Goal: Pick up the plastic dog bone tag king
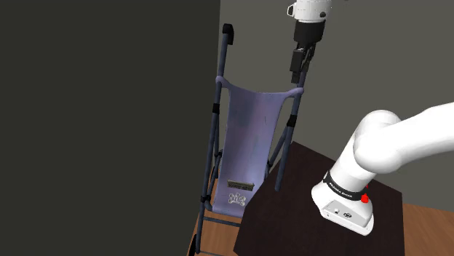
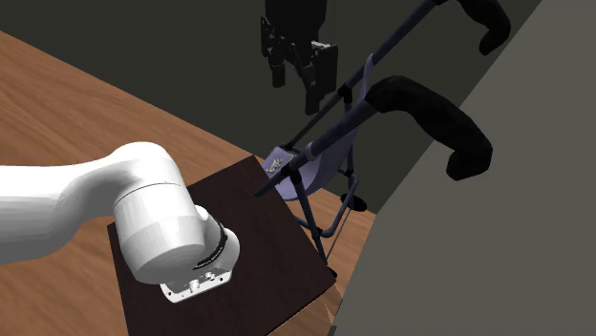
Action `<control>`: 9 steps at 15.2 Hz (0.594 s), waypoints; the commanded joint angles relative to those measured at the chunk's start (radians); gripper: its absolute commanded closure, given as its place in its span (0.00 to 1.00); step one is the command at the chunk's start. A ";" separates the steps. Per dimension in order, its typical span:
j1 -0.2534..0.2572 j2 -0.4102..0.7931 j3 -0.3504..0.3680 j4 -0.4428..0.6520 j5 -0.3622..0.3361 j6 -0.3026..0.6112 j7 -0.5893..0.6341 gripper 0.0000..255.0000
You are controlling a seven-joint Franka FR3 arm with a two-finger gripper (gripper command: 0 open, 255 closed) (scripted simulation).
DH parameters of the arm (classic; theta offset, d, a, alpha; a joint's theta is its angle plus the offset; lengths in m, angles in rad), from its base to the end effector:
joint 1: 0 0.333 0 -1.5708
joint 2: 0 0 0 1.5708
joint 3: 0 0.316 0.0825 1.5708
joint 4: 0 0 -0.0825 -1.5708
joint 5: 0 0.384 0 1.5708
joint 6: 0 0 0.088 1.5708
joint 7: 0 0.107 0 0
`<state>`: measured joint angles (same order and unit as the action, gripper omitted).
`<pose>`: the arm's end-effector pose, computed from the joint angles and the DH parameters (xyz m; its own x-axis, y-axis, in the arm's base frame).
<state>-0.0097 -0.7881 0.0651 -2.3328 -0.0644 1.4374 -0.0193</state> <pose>0.2918 0.0149 0.5910 0.9931 0.0417 -0.1095 0.0536 -0.9927 0.1082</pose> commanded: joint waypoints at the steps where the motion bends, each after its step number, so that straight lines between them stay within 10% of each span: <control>1: 0.000 0.000 0.000 0.000 0.000 0.000 0.000 0.00; 9: 0.044 -0.002 0.104 -0.235 0.063 0.230 0.107 0.00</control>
<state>0.0294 -0.7943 0.1568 -2.5338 -0.0079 1.6282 0.0752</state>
